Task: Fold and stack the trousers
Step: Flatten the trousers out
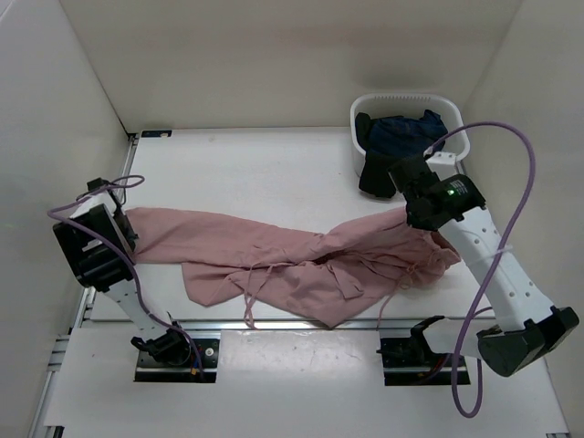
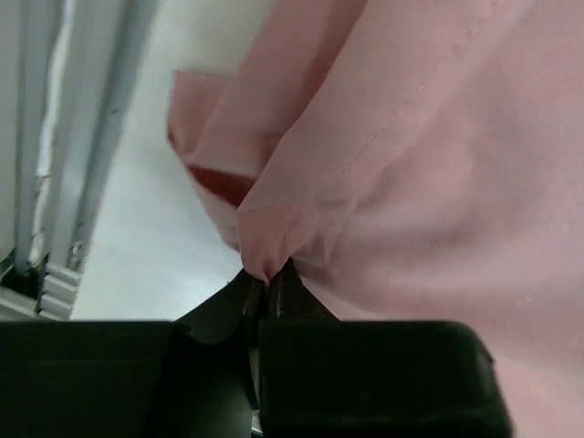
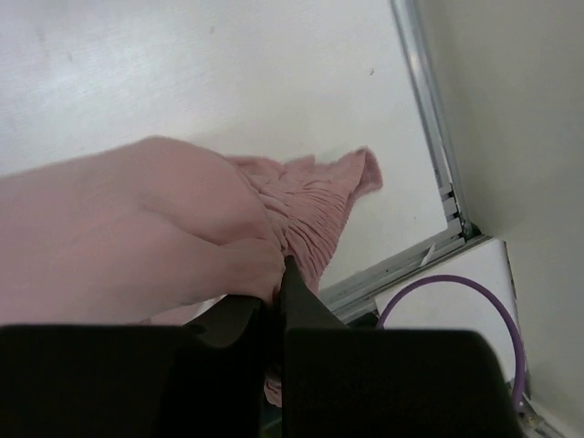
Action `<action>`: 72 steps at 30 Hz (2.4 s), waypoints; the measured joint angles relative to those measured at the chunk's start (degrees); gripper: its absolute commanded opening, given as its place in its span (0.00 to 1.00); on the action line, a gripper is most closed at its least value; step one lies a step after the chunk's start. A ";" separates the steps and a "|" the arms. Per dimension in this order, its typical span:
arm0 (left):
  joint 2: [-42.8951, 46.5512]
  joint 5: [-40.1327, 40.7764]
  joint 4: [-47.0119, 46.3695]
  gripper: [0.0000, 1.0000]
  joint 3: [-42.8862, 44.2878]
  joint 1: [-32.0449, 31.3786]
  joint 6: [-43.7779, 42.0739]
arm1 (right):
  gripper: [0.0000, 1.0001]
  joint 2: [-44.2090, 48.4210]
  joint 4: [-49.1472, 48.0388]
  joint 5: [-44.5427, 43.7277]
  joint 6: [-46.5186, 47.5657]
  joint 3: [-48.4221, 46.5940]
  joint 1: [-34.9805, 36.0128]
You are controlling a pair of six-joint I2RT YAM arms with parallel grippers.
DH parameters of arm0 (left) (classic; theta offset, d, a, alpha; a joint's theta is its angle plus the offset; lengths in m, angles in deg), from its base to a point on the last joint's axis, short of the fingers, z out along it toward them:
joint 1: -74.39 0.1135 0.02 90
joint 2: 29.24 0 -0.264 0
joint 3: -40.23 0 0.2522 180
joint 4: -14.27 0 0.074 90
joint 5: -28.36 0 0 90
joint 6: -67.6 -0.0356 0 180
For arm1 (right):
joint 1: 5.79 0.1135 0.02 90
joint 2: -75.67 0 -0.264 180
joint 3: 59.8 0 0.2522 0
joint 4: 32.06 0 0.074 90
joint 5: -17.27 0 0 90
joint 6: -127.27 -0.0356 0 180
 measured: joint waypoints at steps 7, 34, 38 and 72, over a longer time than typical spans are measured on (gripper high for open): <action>10.03 3.52 5.35 0.15 2.27 2.49 0.20 | 0.00 8.13 0.74 -8.98 -7.17 -9.29 -0.11; -20.39 11.87 9.68 1.00 56.76 -20.72 0.24 | 0.99 -22.77 -16.35 -1.18 3.37 -9.81 -29.88; -22.34 14.86 7.43 1.00 57.92 -21.94 0.22 | 0.99 -26.53 -13.86 -1.31 4.31 -14.84 -30.80; 4.63 -9.38 15.67 0.14 -14.23 -35.43 0.42 | 0.00 -16.90 -33.38 30.01 -11.06 27.87 -50.62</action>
